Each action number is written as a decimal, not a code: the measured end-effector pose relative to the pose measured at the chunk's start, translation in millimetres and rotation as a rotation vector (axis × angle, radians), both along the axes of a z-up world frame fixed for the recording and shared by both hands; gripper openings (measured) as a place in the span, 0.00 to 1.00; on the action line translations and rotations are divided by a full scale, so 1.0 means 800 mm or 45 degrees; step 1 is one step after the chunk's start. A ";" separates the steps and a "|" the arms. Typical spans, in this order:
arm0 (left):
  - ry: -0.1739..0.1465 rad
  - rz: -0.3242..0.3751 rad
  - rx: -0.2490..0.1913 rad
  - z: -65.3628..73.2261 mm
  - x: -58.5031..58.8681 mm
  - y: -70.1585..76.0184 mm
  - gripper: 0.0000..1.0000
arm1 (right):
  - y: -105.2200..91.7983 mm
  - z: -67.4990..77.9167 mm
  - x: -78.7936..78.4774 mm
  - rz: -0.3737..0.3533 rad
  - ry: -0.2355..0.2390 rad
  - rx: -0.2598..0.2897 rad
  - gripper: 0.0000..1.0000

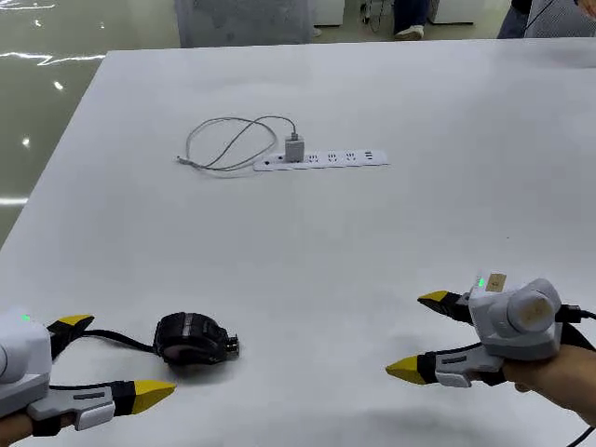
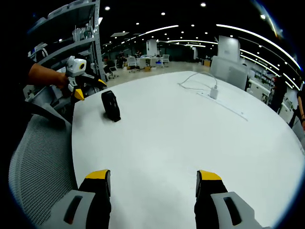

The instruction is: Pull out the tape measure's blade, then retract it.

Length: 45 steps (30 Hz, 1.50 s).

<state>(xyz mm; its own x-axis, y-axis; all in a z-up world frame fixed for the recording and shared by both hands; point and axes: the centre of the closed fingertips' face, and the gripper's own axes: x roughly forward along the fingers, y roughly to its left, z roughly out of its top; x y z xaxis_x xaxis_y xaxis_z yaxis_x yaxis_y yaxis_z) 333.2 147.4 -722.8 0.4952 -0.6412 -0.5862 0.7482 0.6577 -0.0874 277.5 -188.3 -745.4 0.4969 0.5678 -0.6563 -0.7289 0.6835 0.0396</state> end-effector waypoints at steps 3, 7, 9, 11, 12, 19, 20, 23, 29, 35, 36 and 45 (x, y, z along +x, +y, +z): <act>-0.016 0.005 -0.005 0.003 0.003 0.003 0.99 | -0.011 0.001 -0.005 -0.001 -0.014 -0.014 0.74; -0.039 -0.027 0.139 -0.011 0.005 0.019 0.99 | -0.028 -0.001 -0.010 -0.027 -0.012 -0.025 0.77; -0.028 -0.016 0.096 -0.009 0.004 0.017 0.99 | -0.038 -0.001 -0.011 -0.042 -0.008 -0.033 0.78; -0.028 -0.016 0.100 -0.009 0.003 0.019 0.99 | -0.046 0.000 -0.014 -0.046 -0.013 -0.039 0.79; -0.028 -0.013 0.100 -0.008 0.003 0.020 0.99 | -0.049 0.000 -0.015 -0.044 -0.016 -0.046 0.79; -0.029 -0.011 0.076 -0.003 -0.002 0.024 0.99 | -0.080 -0.003 -0.022 -0.059 -0.012 -0.078 0.86; -0.032 -0.009 0.077 -0.003 -0.001 0.025 0.99 | -0.084 -0.004 -0.023 -0.061 -0.010 -0.077 0.87; -0.032 -0.003 0.089 -0.004 -0.002 0.029 0.99 | -0.086 -0.001 -0.027 -0.083 0.006 -0.062 0.90; -0.019 -0.018 0.112 -0.007 -0.007 0.034 0.99 | -0.087 -0.001 -0.034 -0.085 0.006 -0.052 0.99; -0.025 -0.004 0.098 -0.003 -0.006 0.034 0.99 | -0.086 0.002 -0.038 -0.087 -0.002 -0.044 0.99; -0.025 -0.005 0.097 -0.003 -0.006 0.034 0.99 | -0.086 0.003 -0.039 -0.088 -0.001 -0.045 0.99; -0.013 -0.005 0.110 -0.004 -0.011 0.042 0.99 | -0.090 0.005 -0.040 -0.084 0.005 -0.087 0.99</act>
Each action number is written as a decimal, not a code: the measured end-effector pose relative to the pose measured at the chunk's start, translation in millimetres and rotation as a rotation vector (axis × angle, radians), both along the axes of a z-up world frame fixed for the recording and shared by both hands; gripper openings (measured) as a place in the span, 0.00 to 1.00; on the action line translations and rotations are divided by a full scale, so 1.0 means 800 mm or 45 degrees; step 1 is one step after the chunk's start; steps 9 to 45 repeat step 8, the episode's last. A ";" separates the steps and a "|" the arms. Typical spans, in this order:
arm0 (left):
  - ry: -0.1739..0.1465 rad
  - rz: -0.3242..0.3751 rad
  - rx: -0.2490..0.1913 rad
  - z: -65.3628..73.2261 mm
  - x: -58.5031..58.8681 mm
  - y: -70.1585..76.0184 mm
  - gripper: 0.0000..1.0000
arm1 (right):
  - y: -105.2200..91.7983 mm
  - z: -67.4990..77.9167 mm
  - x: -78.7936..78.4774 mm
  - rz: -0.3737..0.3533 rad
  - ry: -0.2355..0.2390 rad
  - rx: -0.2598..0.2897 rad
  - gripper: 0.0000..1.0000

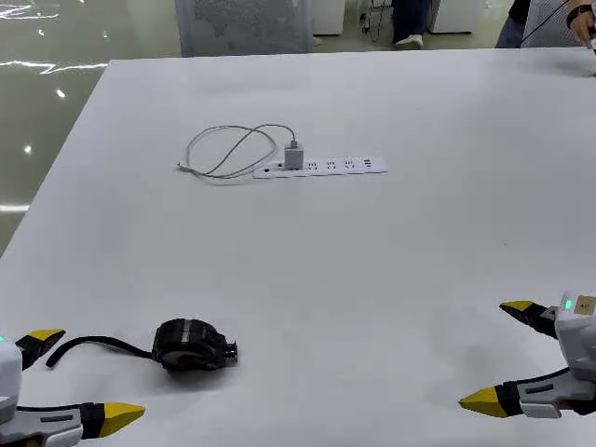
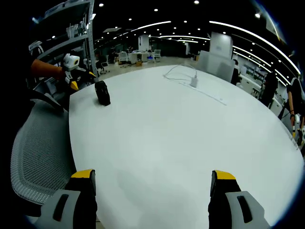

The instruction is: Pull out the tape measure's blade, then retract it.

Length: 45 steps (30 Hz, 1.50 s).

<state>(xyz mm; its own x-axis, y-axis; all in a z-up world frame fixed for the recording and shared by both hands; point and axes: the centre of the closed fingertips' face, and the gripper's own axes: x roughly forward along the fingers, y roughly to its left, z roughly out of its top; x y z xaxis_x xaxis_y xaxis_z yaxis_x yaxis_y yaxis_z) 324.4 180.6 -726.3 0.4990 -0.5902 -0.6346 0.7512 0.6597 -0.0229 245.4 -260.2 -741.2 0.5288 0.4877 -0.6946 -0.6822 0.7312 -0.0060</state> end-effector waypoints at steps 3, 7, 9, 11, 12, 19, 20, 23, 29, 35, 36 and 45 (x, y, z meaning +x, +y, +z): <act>-0.006 -0.004 0.015 0.001 0.000 0.002 0.99 | 0.001 0.001 0.000 0.014 0.000 -0.003 0.99; -0.010 -0.005 0.014 0.003 0.002 0.002 0.99 | -0.001 0.001 0.001 0.032 0.002 -0.017 0.99; -0.012 -0.007 0.015 0.004 0.003 0.002 0.99 | -0.001 0.002 0.001 0.034 0.000 -0.017 0.99; -0.012 -0.007 0.015 0.004 0.003 0.002 0.99 | -0.001 0.002 0.001 0.034 0.000 -0.017 0.99; -0.012 -0.007 0.015 0.004 0.003 0.002 0.99 | -0.001 0.002 0.001 0.034 0.000 -0.017 0.99; -0.012 -0.007 0.015 0.004 0.003 0.002 0.99 | -0.001 0.002 0.001 0.034 0.000 -0.017 0.99; -0.012 -0.007 0.015 0.004 0.003 0.002 0.99 | -0.001 0.002 0.001 0.034 0.000 -0.017 0.99; -0.012 -0.007 0.015 0.004 0.003 0.002 0.99 | -0.001 0.002 0.001 0.034 0.000 -0.017 0.99; -0.012 -0.007 0.015 0.004 0.003 0.002 0.99 | -0.001 0.002 0.001 0.034 0.000 -0.017 0.99; -0.012 -0.007 0.015 0.004 0.003 0.002 0.99 | -0.001 0.002 0.001 0.034 0.000 -0.017 0.99; -0.012 -0.007 0.015 0.004 0.003 0.002 0.99 | -0.001 0.002 0.001 0.034 0.000 -0.017 0.99; -0.012 -0.007 0.015 0.004 0.003 0.002 0.99 | -0.001 0.002 0.001 0.034 0.000 -0.017 0.99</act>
